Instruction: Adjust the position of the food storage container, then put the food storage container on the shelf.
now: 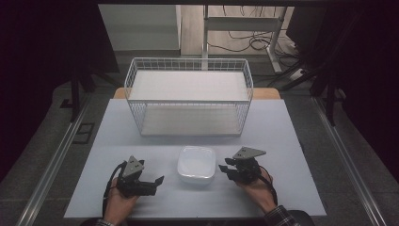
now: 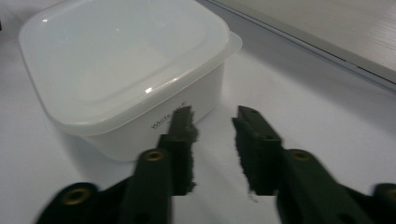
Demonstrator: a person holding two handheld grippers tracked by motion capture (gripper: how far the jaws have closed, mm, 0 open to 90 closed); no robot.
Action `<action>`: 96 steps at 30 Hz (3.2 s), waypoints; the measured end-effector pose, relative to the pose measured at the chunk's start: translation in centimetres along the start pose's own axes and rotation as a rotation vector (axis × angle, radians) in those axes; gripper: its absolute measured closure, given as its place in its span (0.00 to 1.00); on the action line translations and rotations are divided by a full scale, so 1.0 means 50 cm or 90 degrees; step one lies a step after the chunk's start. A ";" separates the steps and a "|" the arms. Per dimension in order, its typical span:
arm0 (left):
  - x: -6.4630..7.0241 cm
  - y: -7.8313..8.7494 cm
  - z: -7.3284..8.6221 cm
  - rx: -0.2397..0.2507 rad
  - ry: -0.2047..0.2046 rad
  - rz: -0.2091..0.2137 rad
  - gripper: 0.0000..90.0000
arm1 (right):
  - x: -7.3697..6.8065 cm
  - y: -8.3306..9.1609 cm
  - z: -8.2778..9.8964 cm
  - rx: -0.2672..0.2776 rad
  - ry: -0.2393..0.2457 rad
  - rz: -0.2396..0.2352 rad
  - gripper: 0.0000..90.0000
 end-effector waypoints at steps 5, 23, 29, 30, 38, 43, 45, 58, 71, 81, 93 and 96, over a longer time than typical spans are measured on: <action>-0.003 0.001 0.002 0.001 0.002 -0.003 0.05 | -0.003 0.000 0.009 0.004 0.017 -0.009 0.25; 0.006 -0.007 -0.002 -0.001 0.000 0.038 0.07 | -0.004 0.003 0.013 0.021 0.049 -0.016 0.03; 0.019 -0.012 -0.023 0.007 -0.002 0.077 0.05 | -0.009 0.006 0.002 0.027 0.052 -0.024 0.03; 0.019 -0.012 -0.023 0.007 -0.002 0.077 0.05 | -0.010 0.006 0.000 0.026 0.050 -0.027 0.03; 0.034 -0.038 -0.056 0.000 0.019 0.173 0.05 | -0.023 -0.003 -0.016 0.023 0.043 -0.059 0.03; 0.049 -0.052 -0.076 0.000 0.004 0.182 0.06 | -0.027 -0.008 -0.025 0.024 0.023 -0.069 0.01; 0.052 -0.060 -0.083 -0.006 -0.005 0.184 0.07 | -0.030 -0.009 -0.030 0.025 0.015 -0.080 0.01; 0.079 -0.123 -0.138 -0.034 -0.039 0.197 0.05 | -0.046 -0.033 -0.067 -0.021 -0.012 -0.093 0.00; 0.090 -0.091 -0.115 -0.077 0.011 0.251 0.29 | -0.057 -0.031 -0.046 -0.088 -0.118 -0.179 0.27; 0.069 -0.045 -0.116 -0.016 0.070 0.194 0.84 | -0.042 0.020 -0.059 -0.030 -0.159 -0.140 0.87; 0.064 -0.044 -0.128 0.021 0.094 0.170 0.88 | -0.035 0.020 -0.079 0.028 -0.133 -0.080 0.87; 0.060 -0.048 -0.137 0.025 0.093 0.164 0.88 | -0.026 0.018 -0.090 0.037 -0.132 -0.073 0.87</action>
Point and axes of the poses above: each handheld gripper's, and its own axes: y roughly backward along the jaws, z roughly out of its underside, x roughly to its right, the point moved 7 cm from there along -y, roughly forward along the jaws, and after that the axes turned 4 degrees about -x, right-handed, at the moved point
